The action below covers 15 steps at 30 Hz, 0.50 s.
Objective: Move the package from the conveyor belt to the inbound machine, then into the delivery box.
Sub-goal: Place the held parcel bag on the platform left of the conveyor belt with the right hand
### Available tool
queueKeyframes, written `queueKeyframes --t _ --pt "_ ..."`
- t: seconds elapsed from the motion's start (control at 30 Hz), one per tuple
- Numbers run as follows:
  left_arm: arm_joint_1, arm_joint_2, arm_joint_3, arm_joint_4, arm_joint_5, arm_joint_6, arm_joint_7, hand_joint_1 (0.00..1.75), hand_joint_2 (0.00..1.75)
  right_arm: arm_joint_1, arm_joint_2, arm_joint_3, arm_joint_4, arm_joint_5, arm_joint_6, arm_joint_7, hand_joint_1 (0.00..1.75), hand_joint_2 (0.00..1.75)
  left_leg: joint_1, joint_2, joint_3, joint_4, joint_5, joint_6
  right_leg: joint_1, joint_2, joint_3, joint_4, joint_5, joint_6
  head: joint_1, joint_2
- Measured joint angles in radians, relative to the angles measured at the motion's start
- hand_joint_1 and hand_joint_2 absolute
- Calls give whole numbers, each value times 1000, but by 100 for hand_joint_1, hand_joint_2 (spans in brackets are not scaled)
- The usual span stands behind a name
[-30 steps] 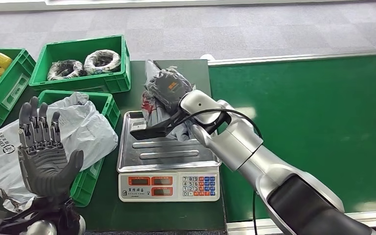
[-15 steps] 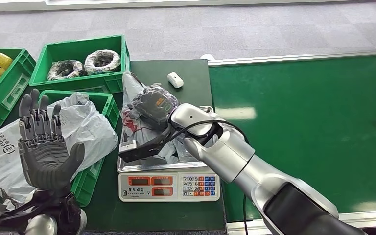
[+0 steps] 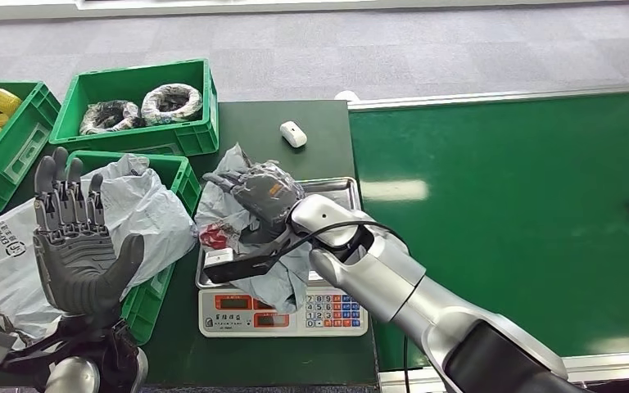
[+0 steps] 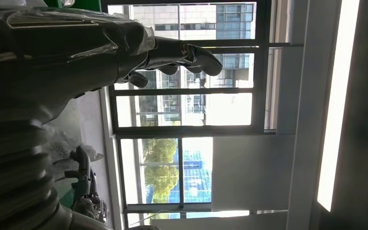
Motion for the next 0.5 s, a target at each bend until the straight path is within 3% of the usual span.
queueKeyframes --t 0.5 --pt "7 -6 0 19 -9 1 -9 0 175 99 -101 -141 -214 260 -106 140 0 0 0 0 0 0 0 0 0 0 0 0 0 0 0 0"
